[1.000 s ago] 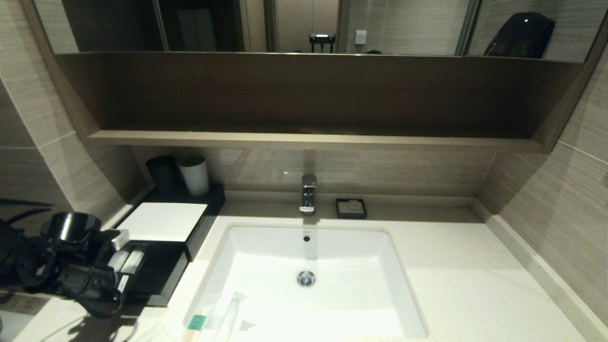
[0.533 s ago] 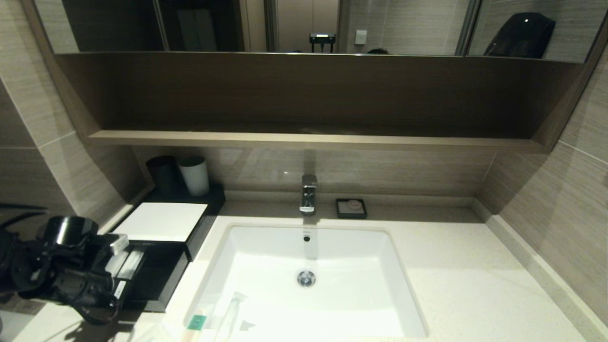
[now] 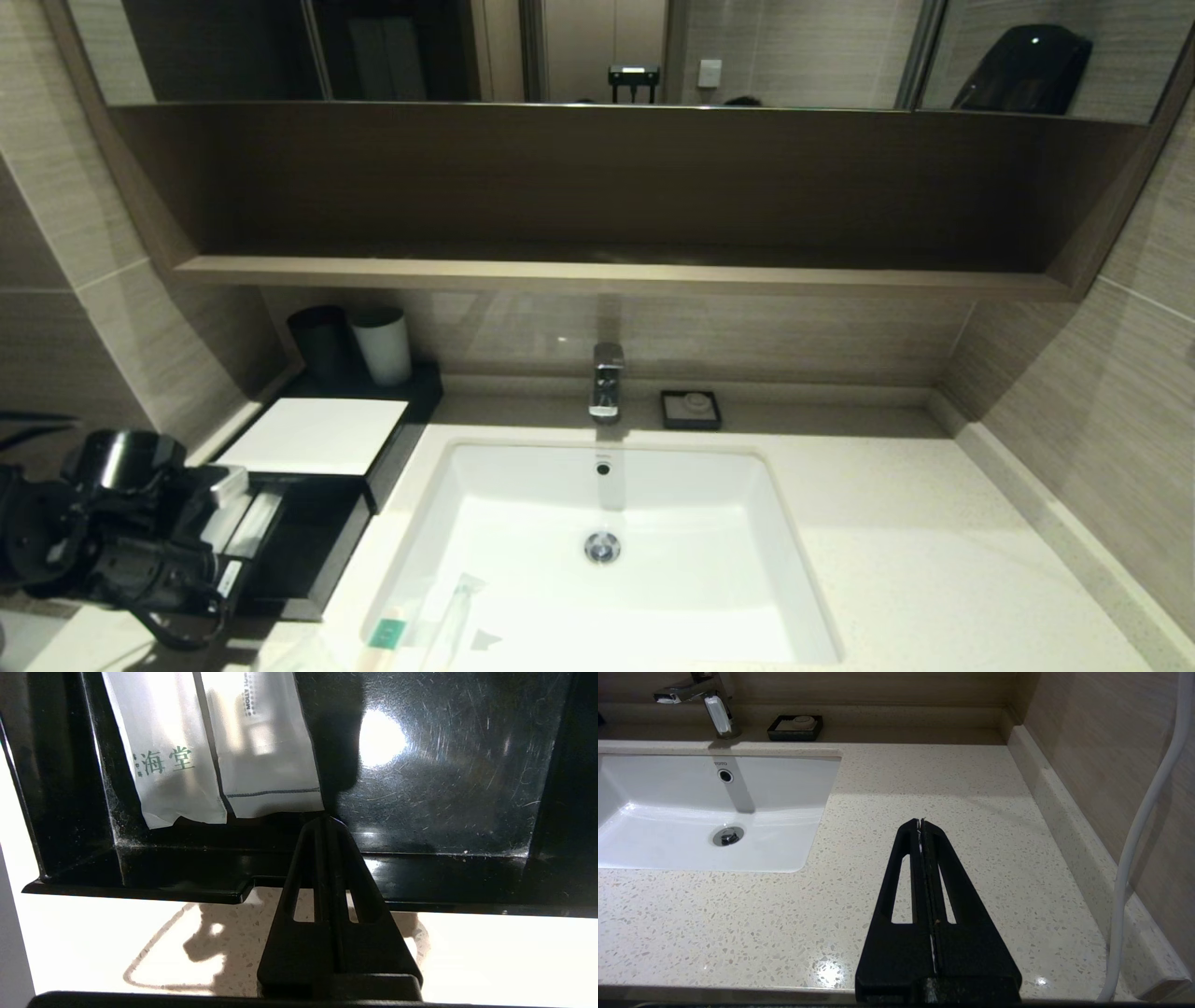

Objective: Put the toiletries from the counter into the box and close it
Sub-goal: Open the drawer

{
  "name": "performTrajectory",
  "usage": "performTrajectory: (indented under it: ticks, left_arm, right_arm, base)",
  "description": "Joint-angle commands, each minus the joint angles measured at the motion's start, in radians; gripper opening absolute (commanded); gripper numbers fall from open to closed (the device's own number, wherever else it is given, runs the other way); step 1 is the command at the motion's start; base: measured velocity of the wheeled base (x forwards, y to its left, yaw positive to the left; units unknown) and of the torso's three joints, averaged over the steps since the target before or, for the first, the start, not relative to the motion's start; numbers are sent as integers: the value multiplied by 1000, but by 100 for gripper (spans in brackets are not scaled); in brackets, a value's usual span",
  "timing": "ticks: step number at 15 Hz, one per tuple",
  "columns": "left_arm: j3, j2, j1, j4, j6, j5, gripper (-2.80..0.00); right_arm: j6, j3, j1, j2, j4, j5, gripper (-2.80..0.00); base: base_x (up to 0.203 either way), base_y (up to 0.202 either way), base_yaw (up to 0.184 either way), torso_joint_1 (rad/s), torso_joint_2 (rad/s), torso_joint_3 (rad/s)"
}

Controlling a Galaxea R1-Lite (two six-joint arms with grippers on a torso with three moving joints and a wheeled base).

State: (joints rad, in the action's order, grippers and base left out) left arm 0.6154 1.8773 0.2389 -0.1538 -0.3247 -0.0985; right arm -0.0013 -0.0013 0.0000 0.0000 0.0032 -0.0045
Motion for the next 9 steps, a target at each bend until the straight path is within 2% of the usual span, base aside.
performTrajectory:
  ticks: [1, 9]
  left_arm:
    - [-3, -7, 0, 0, -2, -1, -280]
    - [-14, -24, 3, -2, -15, -1, -280]
  right_arm:
    - [0, 0, 0, 0, 0, 0, -280]
    - [1, 1, 0, 0, 0, 0, -280]
  base:
    - [0, 0, 0, 0, 0, 0]
    - [0, 0, 0, 0, 0, 0]
